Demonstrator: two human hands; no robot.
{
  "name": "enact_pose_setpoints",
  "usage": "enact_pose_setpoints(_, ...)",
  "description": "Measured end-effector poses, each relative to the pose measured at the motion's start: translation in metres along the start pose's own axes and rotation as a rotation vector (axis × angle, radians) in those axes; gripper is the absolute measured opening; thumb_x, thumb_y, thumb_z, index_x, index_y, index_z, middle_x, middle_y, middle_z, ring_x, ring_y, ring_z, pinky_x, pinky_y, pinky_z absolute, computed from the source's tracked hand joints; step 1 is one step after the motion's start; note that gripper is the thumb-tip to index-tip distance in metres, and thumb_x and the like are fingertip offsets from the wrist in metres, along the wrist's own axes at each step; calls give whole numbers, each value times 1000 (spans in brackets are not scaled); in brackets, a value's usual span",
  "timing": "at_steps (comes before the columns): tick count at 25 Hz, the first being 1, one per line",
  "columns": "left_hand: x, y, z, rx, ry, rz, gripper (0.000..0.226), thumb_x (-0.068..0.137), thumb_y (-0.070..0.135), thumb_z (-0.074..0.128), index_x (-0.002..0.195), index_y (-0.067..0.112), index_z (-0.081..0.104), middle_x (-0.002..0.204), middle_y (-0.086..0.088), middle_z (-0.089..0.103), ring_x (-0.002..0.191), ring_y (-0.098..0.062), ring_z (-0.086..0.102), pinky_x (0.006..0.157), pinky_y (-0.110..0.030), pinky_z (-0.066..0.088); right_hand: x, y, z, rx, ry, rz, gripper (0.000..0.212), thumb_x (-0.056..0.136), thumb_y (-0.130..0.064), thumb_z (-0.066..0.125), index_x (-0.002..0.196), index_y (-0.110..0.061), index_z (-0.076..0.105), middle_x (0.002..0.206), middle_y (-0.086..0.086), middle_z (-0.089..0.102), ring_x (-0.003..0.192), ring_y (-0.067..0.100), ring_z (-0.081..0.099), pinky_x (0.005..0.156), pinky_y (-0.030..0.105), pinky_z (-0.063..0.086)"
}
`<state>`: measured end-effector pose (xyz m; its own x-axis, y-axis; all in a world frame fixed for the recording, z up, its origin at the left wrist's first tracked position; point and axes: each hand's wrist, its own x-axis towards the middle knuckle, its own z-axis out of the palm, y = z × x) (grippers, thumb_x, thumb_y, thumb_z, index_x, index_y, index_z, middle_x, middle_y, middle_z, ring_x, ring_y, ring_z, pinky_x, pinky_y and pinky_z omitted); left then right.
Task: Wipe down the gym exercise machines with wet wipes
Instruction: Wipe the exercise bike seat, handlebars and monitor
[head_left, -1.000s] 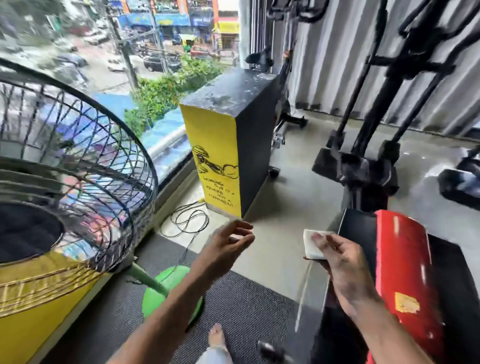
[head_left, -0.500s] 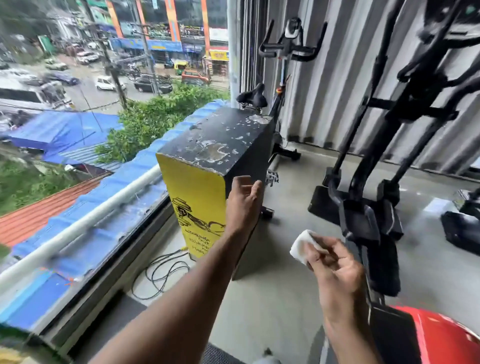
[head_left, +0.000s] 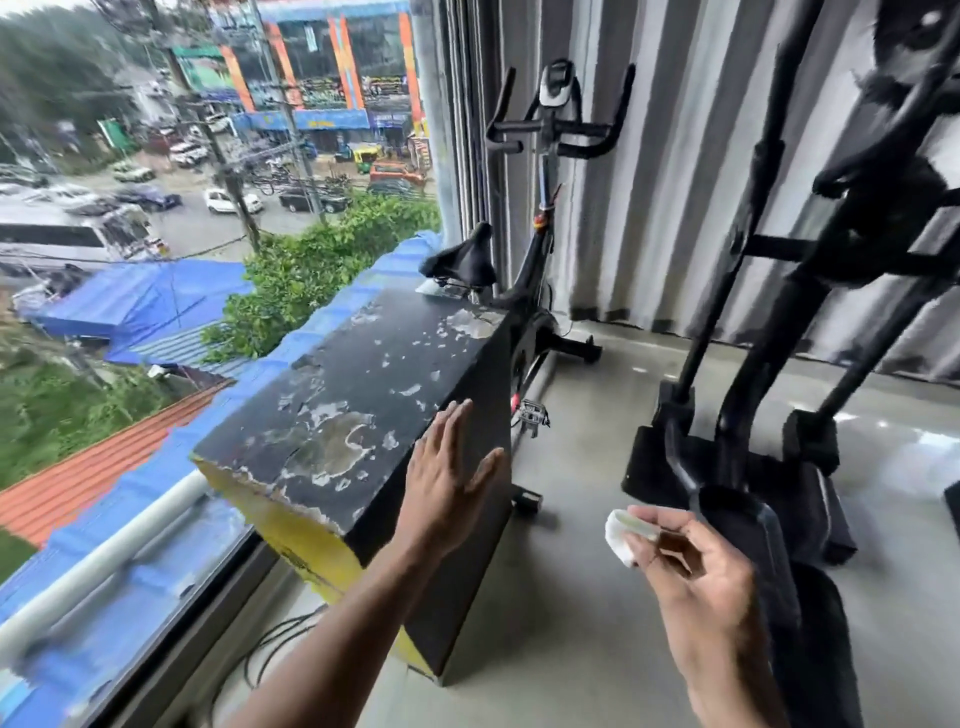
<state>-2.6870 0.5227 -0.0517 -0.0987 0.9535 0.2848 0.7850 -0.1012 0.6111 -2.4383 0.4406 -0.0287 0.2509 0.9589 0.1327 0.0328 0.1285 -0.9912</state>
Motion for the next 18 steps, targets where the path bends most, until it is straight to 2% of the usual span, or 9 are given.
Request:
enact_pose_setpoints(4,63,-22,30,65,-23,-4,88,91,82,29,164,35,18,171,12,18,158,-6,7,127,-27,0,93,-1,27,-62,-102,-99,48,83,12,73,91,-35,78,97,14,70,83,7,69,74,8,50)
enact_pose_setpoints(7,120,-56,51,85,25,-30,91,89,86,24,164,35,18,171,14,15,158,-4,5,128,-30,-1,157,14,55,-85,-131,-130,50,81,19,71,91,-30,76,96,19,67,81,1,66,71,4,48)
enact_pose_setpoints(10,179,-83,74,120,4,-86,86,91,80,30,164,36,17,172,13,13,159,-6,5,130,-40,4,234,29,72,-189,-199,-127,53,78,17,76,90,-35,76,90,8,69,77,3,67,69,5,48)
enact_pose_setpoints(12,214,-95,88,124,-3,-123,83,93,76,31,165,37,16,172,14,8,158,-3,0,130,-43,3,276,30,80,-230,-238,-106,47,75,5,85,89,-40,76,84,-5,71,74,6,68,69,6,49)
enact_pose_setpoints(14,258,-109,103,161,-2,-116,81,95,74,31,165,37,15,173,13,6,157,-1,-3,130,-47,5,321,27,91,-251,-232,-142,39,73,-2,86,85,-39,77,83,-8,71,73,5,68,70,6,48)
enact_pose_setpoints(16,312,-124,118,167,-14,-156,80,97,73,32,165,36,13,174,10,3,159,-6,-1,130,-49,4,377,44,101,-342,-223,-145,42,74,8,84,82,-33,78,87,-9,71,79,5,68,71,5,46)
enact_pose_setpoints(18,353,-134,129,167,-27,-214,76,101,69,32,166,36,8,174,10,-4,160,-10,-3,130,-49,-1,419,59,122,-415,-259,-162,42,75,15,80,87,-25,79,90,-9,67,82,6,66,73,4,44)
